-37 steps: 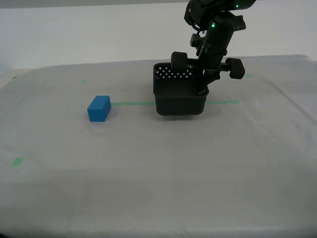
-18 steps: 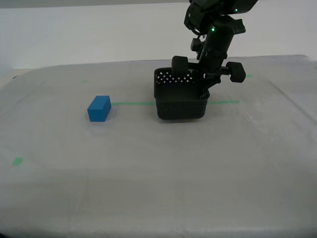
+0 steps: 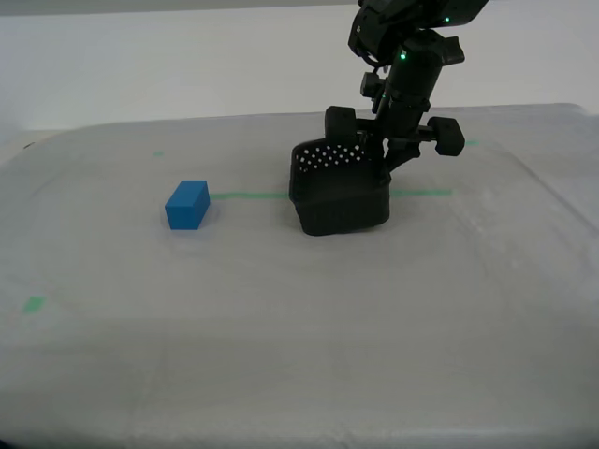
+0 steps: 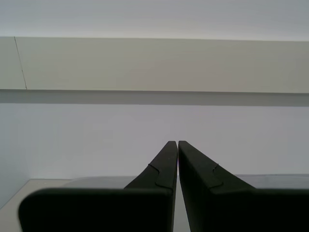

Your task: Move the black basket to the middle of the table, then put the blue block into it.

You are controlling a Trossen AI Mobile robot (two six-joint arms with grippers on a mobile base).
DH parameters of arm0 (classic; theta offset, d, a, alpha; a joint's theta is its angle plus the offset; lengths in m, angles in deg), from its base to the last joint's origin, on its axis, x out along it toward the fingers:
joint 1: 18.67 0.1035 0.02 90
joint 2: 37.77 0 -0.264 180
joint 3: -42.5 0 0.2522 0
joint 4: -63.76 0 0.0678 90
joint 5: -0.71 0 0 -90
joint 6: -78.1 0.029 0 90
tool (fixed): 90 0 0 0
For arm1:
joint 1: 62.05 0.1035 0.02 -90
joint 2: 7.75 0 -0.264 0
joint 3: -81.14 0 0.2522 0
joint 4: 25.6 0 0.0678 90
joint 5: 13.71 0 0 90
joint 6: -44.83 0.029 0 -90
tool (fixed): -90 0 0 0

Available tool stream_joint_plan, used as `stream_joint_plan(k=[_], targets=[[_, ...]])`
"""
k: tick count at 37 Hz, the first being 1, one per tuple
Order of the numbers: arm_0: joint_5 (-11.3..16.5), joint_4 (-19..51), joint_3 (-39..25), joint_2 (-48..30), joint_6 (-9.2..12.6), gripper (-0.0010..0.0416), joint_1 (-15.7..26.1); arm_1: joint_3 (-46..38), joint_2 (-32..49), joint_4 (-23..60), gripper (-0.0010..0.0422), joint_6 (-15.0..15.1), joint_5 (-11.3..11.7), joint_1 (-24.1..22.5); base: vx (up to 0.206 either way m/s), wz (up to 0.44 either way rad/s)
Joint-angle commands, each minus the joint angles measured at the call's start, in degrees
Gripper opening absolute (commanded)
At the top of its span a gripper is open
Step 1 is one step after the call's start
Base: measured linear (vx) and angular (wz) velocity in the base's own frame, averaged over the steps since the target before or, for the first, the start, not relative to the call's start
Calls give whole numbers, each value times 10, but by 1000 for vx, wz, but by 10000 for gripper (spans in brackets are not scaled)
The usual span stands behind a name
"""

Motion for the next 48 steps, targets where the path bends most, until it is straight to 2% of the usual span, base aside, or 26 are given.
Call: stream_joint_plan(k=[1,9,16,33,38,41,45,48], targets=[[0,-1,0,1,0,62,0,0,0,-2,0,1,0,0,0,0],[0,-1,0,1,-2,110,0,0,0,-2,0,1,0,0,0,0],[0,-1,0,1,-21,169,0,-1,0,-2,0,1,0,0,0,0],[0,5,0,16,-31,411,0,-1,0,-2,0,1,0,0,0,0],[0,6,-3,25,-31,375,0,0,0,-2,0,1,0,0,0,0],[0,17,-14,34,-43,380,0,0,0,-2,0,1,0,0,0,0],[-2,44,-37,45,-60,407,0,0,0,-2,0,1,0,0,0,0],[-4,79,-61,50,-75,392,0,-1,0,-2,0,1,0,0,0,0]])
